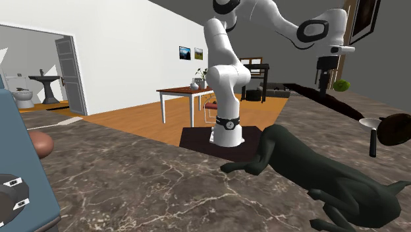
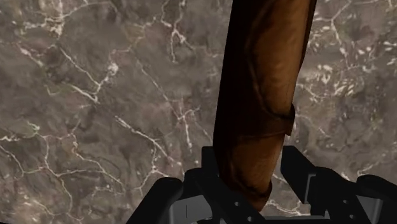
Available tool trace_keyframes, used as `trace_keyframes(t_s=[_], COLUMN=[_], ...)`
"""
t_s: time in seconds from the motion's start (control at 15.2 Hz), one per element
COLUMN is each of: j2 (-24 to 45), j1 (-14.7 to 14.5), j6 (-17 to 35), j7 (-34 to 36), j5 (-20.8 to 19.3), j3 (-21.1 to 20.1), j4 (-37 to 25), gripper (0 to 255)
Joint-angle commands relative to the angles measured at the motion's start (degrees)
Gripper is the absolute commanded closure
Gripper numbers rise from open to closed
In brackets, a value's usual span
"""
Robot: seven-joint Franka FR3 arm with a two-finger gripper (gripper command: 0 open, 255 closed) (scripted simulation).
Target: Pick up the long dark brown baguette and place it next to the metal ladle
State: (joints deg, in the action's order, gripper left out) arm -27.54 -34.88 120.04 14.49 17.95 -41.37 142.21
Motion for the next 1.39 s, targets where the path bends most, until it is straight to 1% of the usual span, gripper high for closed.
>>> trace_keyframes(t_s=[0.0, 0.73, 1.19, 1.25, 1.32], j2=[0.7, 6.5, 6.5, 6.5, 6.5], j1=[0.1, 1.8, 1.8, 1.8, 1.8], j6=[1.7, 11.8, 11.8, 11.8, 11.8], j7=[0.1, 1.9, 1.9, 1.9, 1.9], j5=[0.1, -0.9, -0.9, -0.9, -0.9], j3=[-0.6, -4.7, -4.7, -4.7, -4.7], j4=[1.0, 5.5, 5.5, 5.5, 5.5], gripper=[255, 255, 255, 0, 0])
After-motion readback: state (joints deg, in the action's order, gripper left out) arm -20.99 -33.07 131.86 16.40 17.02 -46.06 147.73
